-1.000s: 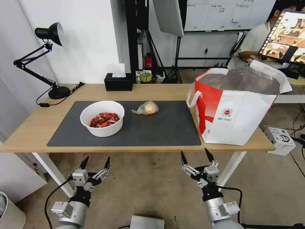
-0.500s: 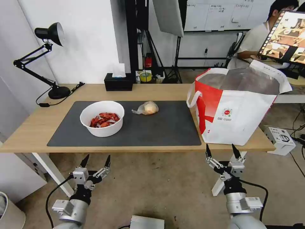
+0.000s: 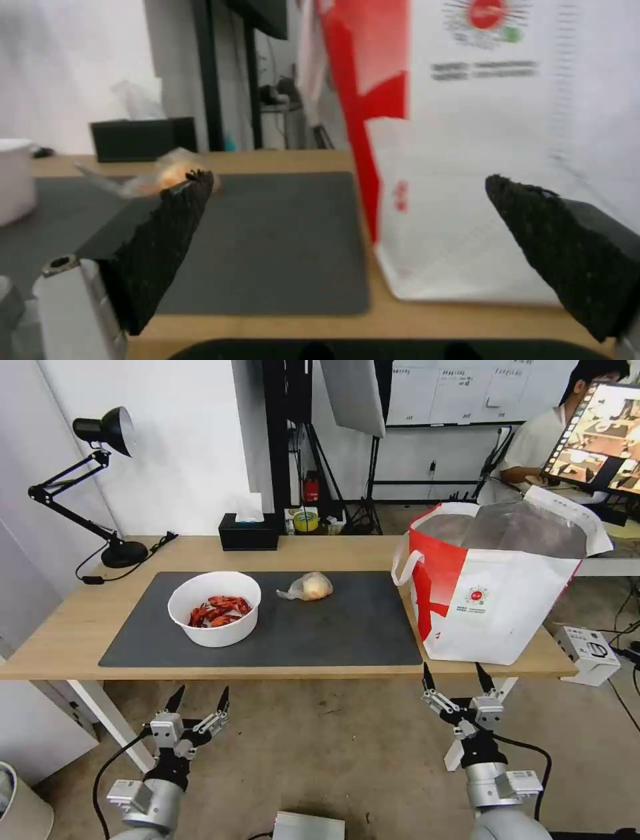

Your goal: Pick up the trash from the table and place it into the takeout bag.

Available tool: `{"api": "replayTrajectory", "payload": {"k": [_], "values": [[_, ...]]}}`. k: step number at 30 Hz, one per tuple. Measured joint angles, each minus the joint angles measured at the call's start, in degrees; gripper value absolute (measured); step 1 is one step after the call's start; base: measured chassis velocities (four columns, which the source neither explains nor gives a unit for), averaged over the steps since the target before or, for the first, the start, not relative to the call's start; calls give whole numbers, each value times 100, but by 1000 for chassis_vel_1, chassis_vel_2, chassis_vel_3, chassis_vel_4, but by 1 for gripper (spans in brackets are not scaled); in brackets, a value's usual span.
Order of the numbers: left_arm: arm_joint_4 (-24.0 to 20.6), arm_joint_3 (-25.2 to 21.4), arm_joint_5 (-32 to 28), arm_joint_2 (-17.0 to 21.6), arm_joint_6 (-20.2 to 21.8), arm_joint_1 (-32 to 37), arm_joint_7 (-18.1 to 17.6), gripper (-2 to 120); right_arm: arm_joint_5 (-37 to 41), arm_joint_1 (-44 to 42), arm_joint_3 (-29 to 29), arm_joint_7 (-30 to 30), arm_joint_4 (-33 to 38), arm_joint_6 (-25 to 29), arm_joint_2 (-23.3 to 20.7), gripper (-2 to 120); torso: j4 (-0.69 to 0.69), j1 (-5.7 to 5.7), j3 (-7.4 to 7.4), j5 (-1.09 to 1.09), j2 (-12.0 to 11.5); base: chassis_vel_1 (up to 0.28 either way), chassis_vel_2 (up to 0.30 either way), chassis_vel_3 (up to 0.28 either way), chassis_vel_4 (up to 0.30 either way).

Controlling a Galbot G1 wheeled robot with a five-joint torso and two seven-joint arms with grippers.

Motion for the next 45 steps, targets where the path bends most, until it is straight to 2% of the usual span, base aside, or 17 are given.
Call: {"api": "replayTrajectory", "payload": {"k": [8, 10, 12, 15, 20, 23, 28, 37, 42, 45], "values": [[102, 122, -12, 104, 5, -128, 8, 100, 201, 970, -346, -1, -400, -213, -317, 100, -2, 0, 0, 0, 0, 0, 0, 0, 0], [115, 130, -11, 99, 5, -127, 9, 100, 388, 1551, -537, -1, -709, -297, -517, 100, 2, 0, 1, 1, 0, 0, 0, 0, 0], [115, 138, -11, 98, 5, -128, 10, 100, 472, 1735, -604, -1, -811, -327, -579, 100, 2, 0, 1, 1, 0, 0, 0, 0, 0], [115, 146, -10, 85, 5, -131, 15, 100, 787, 2596, -996, 3, -1336, -415, -836, 100, 0, 0, 1, 1, 0, 0, 0, 0, 0], [102, 132, -9, 76, 6, -131, 18, 100, 1041, 3316, -1396, -3, -1833, -467, -909, 100, 0, 1, 1, 1, -1, 0, 0, 0, 0], [69, 88, -10, 66, 5, -98, 18, 100, 1205, 4020, -1880, -32, -2383, -482, -811, 100, 0, 1, 1, 1, -1, 0, 0, 0, 0], [55, 21, -17, 93, 5, -69, 20, 100, 1309, 4675, -2393, -26, -2955, -499, -549, 100, 0, 1, 1, 0, -1, 0, 0, 0, 0], [60, 8, -30, 108, 5, -95, 24, 100, 1415, 5683, -2874, 5, -3780, -572, -59, 100, 1, 1, 0, -2, -1, 0, 0, 0, 0], [62, -9, -38, 114, 5, -104, 25, 100, 1448, 6489, -3195, -12, -4691, -647, 394, 100, 1, 1, 1, -1, -1, 0, 0, 0, 0], [62, -34, -45, 118, 5, -98, 25, 100, 1439, 6688, -3278, -36, -4964, -682, 523, 100, 1, 1, 1, -1, -1, 0, 0, 0, 0]]}}
